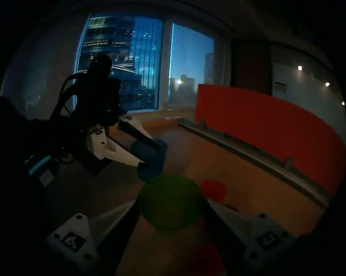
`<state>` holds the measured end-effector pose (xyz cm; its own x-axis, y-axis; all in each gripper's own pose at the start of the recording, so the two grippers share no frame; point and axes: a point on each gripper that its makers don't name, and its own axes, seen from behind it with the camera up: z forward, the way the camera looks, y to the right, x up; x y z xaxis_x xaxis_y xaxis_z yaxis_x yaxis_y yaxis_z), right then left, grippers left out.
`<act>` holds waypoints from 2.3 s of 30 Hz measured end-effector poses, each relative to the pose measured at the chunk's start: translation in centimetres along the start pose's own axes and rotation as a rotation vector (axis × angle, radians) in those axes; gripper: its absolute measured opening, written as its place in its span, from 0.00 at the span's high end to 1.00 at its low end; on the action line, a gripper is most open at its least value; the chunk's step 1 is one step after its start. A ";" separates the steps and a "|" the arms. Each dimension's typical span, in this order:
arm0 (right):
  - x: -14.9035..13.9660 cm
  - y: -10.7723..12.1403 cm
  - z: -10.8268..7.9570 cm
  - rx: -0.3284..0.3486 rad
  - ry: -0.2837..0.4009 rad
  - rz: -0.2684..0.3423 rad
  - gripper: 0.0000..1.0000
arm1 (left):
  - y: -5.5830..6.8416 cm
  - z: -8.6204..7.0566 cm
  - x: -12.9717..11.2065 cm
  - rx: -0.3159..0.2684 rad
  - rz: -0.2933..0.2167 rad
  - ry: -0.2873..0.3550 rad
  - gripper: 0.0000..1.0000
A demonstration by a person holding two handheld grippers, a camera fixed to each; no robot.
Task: Pour water
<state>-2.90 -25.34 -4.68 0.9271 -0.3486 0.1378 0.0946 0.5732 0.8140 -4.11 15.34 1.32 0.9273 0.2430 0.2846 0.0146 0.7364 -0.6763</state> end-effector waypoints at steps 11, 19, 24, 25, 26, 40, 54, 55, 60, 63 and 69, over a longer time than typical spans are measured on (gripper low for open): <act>2.2 0.2 -1.0 -0.012 0.081 -0.008 0.01 | 0.3 -1.1 1.7 0.008 -0.002 0.056 0.13; 3.7 0.2 -1.6 -0.020 0.140 0.000 0.01 | 1.1 -1.8 2.9 0.003 0.010 0.090 0.13; 4.4 0.3 -1.9 -0.023 0.168 0.004 0.01 | 1.3 -2.0 3.4 0.004 0.021 0.105 0.13; 4.5 0.3 -2.0 -0.023 0.174 0.003 0.01 | 1.4 -2.1 3.6 0.003 0.021 0.110 0.13; 4.7 0.3 -2.1 -0.024 0.179 0.003 0.01 | 1.4 -2.1 3.8 0.002 0.021 0.116 0.13; 5.5 0.4 -2.3 -0.028 0.209 0.002 0.01 | 2.4 -2.8 5.2 -0.011 0.036 0.180 0.13; 5.7 0.3 -2.2 -0.029 0.216 -0.008 0.01 | 2.9 -3.2 6.2 -0.017 0.029 0.219 0.13; 5.7 0.3 -2.2 -0.027 0.216 -0.008 0.01 | 2.8 -3.3 6.3 -0.016 0.033 0.221 0.13; 5.7 0.1 -2.1 -0.014 0.216 -0.007 0.01 | 2.8 -3.5 7.2 -0.009 0.056 0.234 0.13; 5.6 -0.1 -2.1 -0.009 0.214 -0.007 0.01 | 2.8 -3.7 7.9 -0.002 0.080 0.245 0.13; 5.4 -0.3 -2.1 -0.001 0.212 -0.012 0.01 | 2.7 -4.2 9.0 0.012 0.128 0.254 0.13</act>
<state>2.79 -25.85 -5.38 0.9814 -0.1919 0.0063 0.1063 0.5707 0.8143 5.82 16.91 -0.81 0.9854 0.1693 0.0170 -0.1115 0.7181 -0.6870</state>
